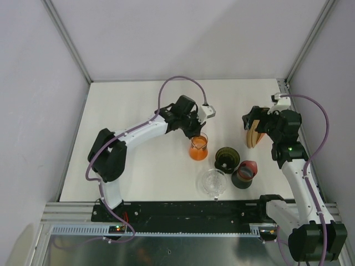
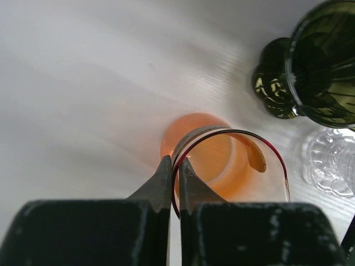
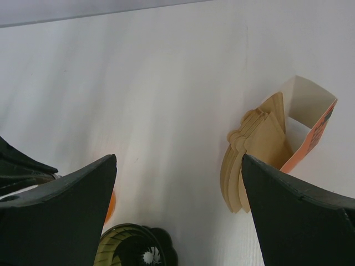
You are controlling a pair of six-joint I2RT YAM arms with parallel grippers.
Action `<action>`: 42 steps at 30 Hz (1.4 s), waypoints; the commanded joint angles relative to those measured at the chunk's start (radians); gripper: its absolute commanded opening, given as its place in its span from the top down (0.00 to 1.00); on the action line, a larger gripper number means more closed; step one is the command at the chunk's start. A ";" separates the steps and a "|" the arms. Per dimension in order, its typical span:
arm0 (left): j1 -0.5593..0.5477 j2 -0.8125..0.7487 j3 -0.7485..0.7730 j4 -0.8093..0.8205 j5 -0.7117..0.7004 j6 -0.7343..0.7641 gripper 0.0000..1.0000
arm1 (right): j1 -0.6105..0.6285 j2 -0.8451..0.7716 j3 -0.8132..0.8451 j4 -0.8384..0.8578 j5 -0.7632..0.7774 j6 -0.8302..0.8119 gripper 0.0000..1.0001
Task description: Place the coffee filter in the dripper
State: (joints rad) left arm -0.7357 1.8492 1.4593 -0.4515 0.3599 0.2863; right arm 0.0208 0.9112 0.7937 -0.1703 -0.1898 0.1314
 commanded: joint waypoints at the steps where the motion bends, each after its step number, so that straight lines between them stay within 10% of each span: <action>1: 0.099 -0.074 0.046 0.013 -0.071 -0.135 1.00 | -0.008 0.003 0.046 0.030 -0.025 0.017 0.01; 18: 0.577 -0.058 0.011 0.097 -0.191 -0.448 1.00 | 0.017 0.026 0.047 0.021 0.024 0.031 0.03; 42: 0.498 -0.225 -0.211 0.218 -0.313 -0.378 1.00 | 0.246 0.028 0.061 -0.016 0.017 -0.102 0.07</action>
State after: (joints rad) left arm -0.1654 1.7477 1.2858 -0.2527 0.1116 -0.1429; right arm 0.2520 0.9531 0.7948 -0.1856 -0.1814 0.0578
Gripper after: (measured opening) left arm 0.033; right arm 0.933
